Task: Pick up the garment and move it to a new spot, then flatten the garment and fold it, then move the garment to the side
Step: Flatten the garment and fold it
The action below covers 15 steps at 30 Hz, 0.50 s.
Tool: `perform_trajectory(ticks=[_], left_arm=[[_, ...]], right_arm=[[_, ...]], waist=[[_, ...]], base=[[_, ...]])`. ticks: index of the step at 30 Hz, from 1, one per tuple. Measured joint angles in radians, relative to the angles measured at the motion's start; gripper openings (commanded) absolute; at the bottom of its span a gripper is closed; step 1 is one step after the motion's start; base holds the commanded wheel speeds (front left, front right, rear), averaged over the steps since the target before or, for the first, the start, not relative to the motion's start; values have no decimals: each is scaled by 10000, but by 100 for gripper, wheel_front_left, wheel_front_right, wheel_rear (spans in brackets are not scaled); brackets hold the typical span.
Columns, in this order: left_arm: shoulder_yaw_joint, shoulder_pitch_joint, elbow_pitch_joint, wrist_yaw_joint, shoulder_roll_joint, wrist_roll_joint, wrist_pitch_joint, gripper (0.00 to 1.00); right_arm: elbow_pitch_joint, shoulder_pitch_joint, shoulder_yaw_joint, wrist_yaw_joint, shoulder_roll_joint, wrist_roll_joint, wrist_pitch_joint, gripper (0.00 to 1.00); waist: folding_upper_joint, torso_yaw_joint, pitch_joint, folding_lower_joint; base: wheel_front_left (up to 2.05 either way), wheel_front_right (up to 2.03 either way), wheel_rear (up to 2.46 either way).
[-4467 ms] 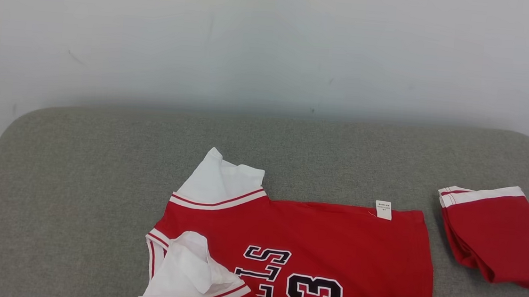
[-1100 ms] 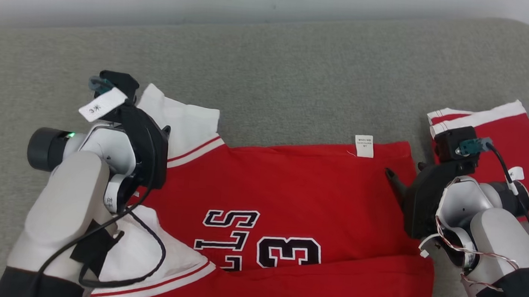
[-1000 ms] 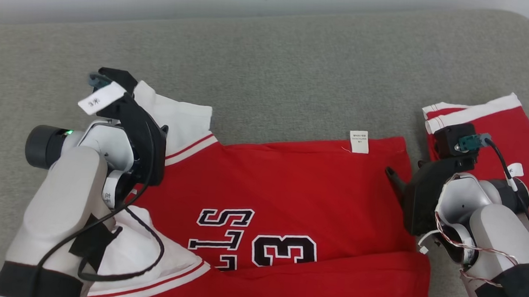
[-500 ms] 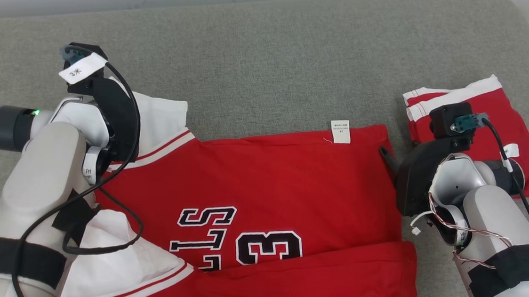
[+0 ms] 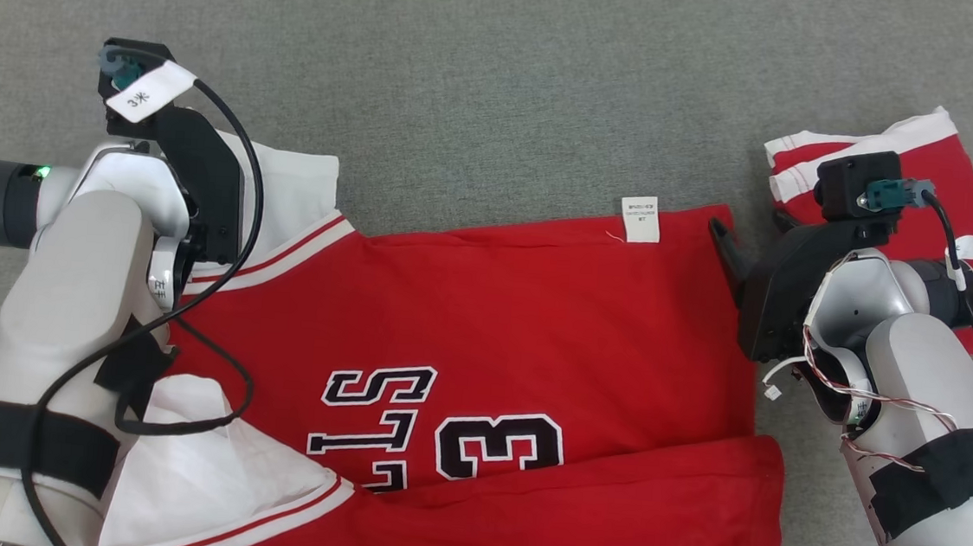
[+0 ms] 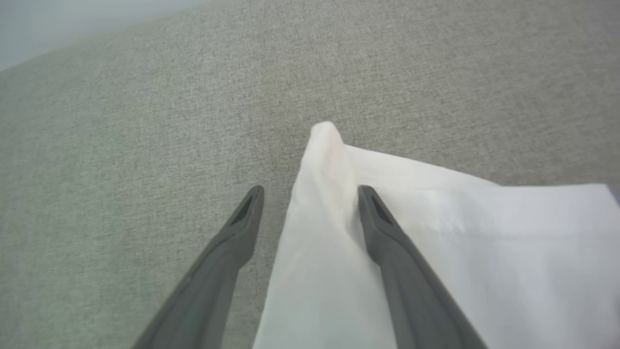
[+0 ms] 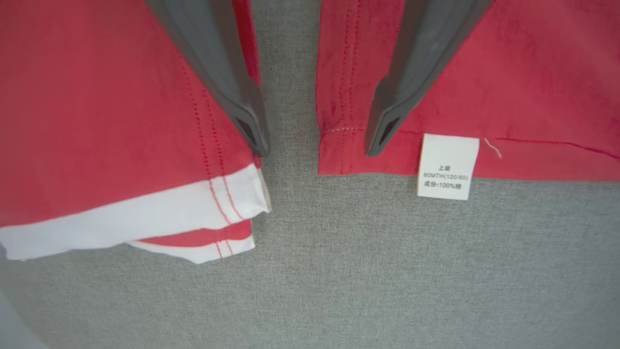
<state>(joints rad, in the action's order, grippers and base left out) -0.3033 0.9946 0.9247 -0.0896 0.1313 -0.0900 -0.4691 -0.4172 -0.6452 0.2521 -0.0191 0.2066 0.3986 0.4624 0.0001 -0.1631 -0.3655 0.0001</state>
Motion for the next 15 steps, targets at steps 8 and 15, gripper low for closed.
perform_trajectory(ticks=[8,15], left_arm=[[4,330,380,-151,-291,46,316,100],[-13,402,788,-151,-485,23,759,0]], right_arm=[[-96,-12,-25,-71,-44,2,-150,100],[-332,4,86,25,-86,2,-224,79]], waist=[[0,208,-158,0],[-1,262,-69,-1]], base=[[0,0,0],[0,0,0]])
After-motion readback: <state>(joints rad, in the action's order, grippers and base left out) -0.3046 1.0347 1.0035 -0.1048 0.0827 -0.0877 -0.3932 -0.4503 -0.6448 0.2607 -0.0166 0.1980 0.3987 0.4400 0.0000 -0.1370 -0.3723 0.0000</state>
